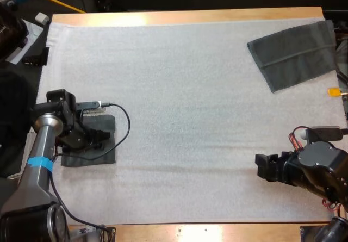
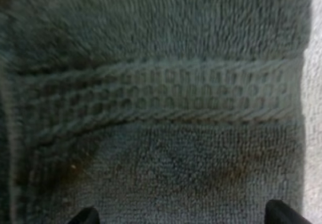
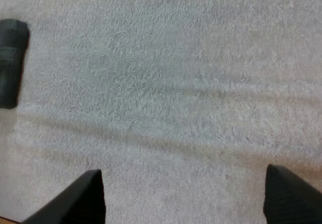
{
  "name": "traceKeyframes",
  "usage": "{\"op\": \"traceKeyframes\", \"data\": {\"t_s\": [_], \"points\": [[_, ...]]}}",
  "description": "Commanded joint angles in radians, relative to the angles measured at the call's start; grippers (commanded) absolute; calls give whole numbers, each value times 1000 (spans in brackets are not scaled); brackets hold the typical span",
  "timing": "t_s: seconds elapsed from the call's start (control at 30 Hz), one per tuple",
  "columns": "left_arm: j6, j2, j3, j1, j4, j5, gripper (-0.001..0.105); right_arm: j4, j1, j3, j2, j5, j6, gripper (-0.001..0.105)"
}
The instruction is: Pick towel from pile, fold and stack
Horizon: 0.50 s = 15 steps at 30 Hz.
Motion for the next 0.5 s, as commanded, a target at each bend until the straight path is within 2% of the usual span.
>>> {"op": "traceKeyframes", "data": {"t_s": [0.0,0.27,0.47], "points": [[-13,16,18,-7,-19,4,61,5,-1,-7,-4,-4,-11,64],[-15,39,26,-5,-22,-6,61,3,0,-4,-3,1,-2,64],[-20,43,13,-4,-41,15,61,4,1,-5,-4,1,-2,64]]}}
